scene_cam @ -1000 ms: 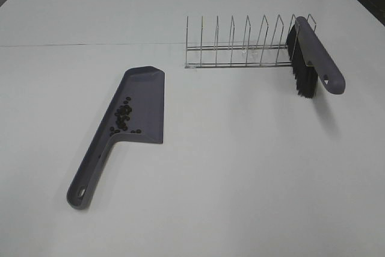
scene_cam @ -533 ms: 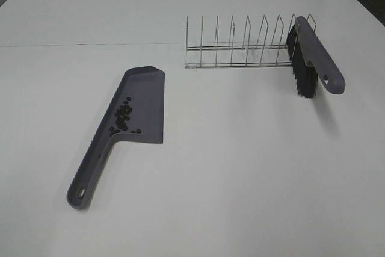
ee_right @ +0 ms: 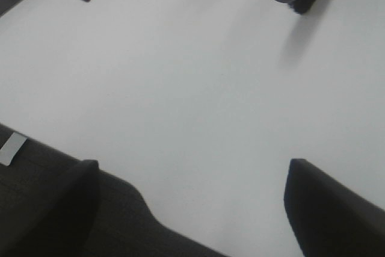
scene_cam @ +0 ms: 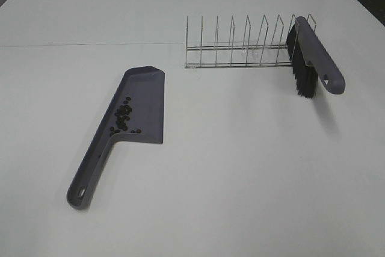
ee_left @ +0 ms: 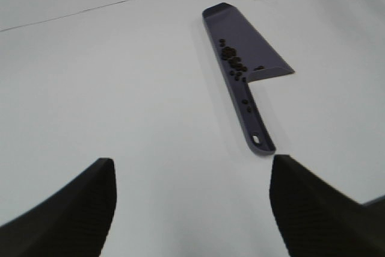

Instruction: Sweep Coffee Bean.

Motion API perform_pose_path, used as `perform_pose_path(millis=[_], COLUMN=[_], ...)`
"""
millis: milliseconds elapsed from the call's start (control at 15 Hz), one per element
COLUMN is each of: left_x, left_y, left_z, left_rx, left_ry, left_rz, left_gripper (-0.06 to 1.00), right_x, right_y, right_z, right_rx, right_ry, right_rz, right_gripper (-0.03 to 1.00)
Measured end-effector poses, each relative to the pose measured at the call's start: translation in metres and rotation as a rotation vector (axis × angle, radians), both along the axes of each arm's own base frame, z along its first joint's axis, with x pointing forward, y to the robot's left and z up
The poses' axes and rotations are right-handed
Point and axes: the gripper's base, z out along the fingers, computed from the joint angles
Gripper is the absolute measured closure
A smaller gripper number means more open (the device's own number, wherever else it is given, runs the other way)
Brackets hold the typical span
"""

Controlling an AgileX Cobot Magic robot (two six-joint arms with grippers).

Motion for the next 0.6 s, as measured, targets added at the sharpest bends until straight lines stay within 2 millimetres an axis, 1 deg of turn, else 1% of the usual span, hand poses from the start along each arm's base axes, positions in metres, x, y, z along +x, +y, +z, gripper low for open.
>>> perform_pose_path(millis=[133, 200, 333, 467, 600], left_x=[-0.002, -0.004, -0.005, -0.005, -0.005], left_y=[0.0, 0.0, 0.0, 0.0, 0.0], left_z=[0.0, 0.0, 0.0, 0.0, 0.0], left_rx=[-0.002, -0.005, -0.005, -0.005, -0.005], left_ry=[-0.015, -0.035, -0.037, -0.039, -0.04], left_rz=[0.07, 0.119, 0.133, 0.134, 0.134], left_gripper=[0.29, 0.29, 0.29, 0.29, 0.29], right_x=[0.001, 0.002, 0.002, -0.002, -0.014], right_y=[-0.003, -0.006, -0.01, -0.011, -0.012], right_z=[0.0, 0.0, 0.0, 0.001, 0.003], right_rx=[0.0, 0.0, 0.001, 0.007, 0.021], right_ry=[0.0, 0.0, -0.005, -0.033, -0.11], right_rz=[-0.08, -0.168, -0.274, -0.317, -0.327], right_gripper=[0.26, 0.26, 0.26, 0.26, 0.26])
